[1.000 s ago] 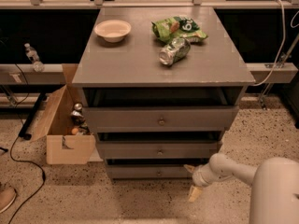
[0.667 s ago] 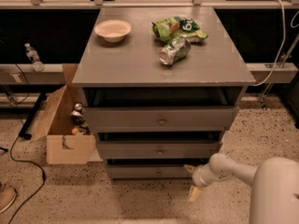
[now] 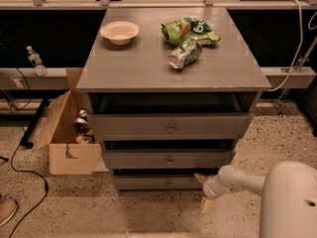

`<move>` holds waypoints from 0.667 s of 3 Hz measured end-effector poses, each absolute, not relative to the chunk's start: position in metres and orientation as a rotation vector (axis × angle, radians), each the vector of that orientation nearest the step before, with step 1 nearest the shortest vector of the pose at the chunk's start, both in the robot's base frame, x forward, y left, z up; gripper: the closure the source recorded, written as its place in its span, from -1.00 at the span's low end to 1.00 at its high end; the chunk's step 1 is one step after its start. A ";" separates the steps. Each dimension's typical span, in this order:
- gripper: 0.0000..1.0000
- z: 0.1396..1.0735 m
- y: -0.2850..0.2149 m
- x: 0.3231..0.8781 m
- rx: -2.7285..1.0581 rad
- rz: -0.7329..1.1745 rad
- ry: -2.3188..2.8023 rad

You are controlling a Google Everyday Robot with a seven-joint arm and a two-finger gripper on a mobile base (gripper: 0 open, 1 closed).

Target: Open bottom drawer

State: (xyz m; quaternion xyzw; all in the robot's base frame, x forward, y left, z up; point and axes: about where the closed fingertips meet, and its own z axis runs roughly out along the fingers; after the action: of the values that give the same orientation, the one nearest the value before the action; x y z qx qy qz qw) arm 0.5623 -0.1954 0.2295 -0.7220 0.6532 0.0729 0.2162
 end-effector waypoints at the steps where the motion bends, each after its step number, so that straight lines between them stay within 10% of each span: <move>1: -1.00 0.225 -0.200 0.575 -2.032 0.147 1.780; 2: -1.00 0.203 -0.207 0.597 -2.054 0.138 1.797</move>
Offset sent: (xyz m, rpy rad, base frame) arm 0.0629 -0.0214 -0.0363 -0.0734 -0.0250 0.0250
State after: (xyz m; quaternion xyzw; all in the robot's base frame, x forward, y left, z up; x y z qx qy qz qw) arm 0.5970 -0.2066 0.2031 -0.7361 0.6439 0.0495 0.2028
